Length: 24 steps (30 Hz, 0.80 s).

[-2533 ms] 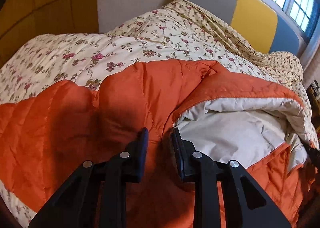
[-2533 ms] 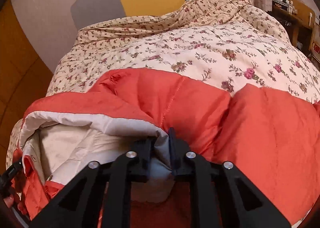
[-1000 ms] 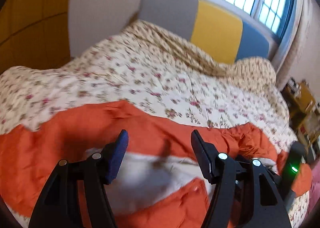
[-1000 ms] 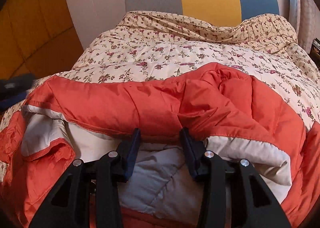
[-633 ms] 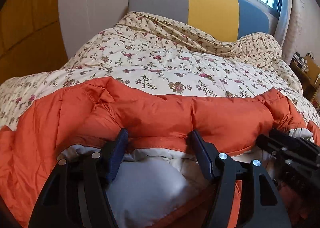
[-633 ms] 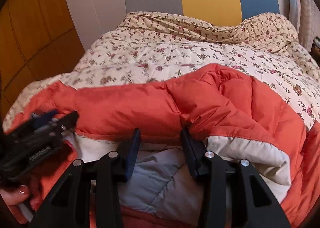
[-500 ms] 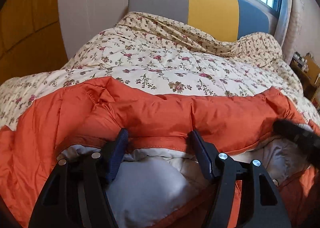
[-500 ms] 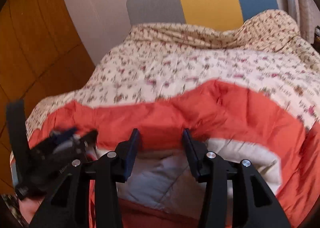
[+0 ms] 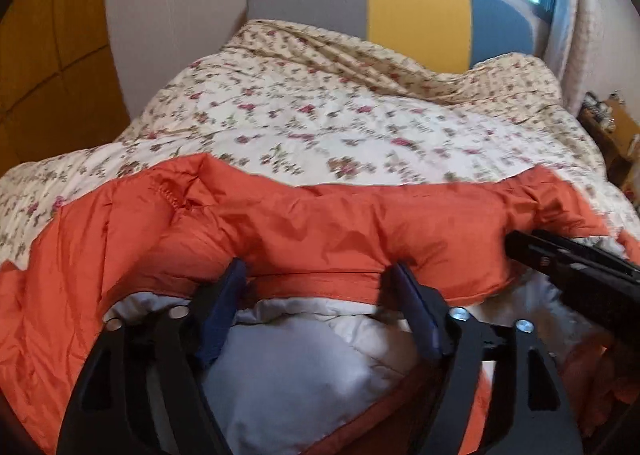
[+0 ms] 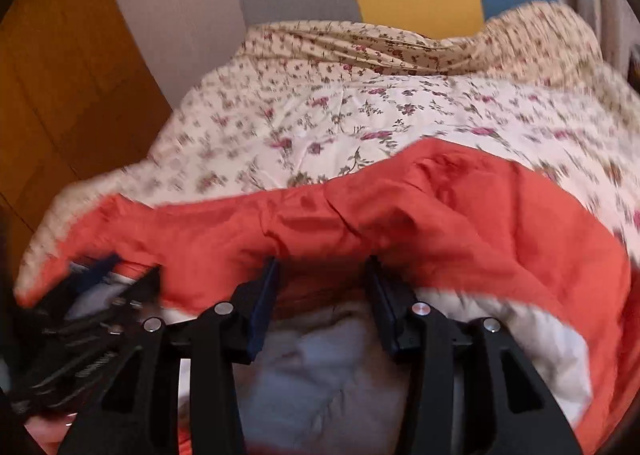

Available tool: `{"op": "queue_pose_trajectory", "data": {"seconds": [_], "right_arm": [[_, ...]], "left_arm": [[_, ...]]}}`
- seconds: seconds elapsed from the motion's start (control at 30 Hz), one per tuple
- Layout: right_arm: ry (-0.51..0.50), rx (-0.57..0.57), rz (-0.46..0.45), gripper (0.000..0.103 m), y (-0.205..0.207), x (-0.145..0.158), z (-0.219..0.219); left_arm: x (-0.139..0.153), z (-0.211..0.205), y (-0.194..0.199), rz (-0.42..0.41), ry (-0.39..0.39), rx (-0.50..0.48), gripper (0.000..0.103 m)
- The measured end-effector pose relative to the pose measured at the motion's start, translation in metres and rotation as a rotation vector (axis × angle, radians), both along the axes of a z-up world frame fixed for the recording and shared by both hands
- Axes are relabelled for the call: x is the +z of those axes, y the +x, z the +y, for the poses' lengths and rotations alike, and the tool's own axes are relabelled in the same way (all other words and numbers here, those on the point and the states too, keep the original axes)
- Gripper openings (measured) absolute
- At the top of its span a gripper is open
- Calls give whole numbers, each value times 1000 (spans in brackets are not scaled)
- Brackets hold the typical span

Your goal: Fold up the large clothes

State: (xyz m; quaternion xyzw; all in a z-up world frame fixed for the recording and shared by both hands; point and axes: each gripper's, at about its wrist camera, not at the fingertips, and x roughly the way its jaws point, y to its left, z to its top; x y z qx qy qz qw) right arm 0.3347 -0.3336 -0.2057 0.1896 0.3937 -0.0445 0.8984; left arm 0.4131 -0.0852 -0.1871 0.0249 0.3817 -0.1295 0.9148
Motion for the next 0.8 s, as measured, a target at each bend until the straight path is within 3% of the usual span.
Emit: {"op": "queue_pose_trajectory", "data": {"seconds": [0.03,0.07,0.17,0.3,0.47,0.8], "right_arm": [[22,-19,-30,57,-14,9,-4],[21,-34,-53,60,-29,19,-4],[-12,-49,-54,60,-64,31,-2],[-34,-121,31,60,-108,27,2],[-109,-194,76,60,-152,25,9],[-250,-215,134,69,-164,-5,25]], "left_arm": [[5,2,-5,-7,-23,-23,90],[11,5,-13,-18,-45,-42,92],[22,13,-34,-29,-59,-29,92],[21,37,-64,27,-102,68,92],[19,60,-103,41,-93,118,92],[24,142,-147,82,-161,309,92]]}}
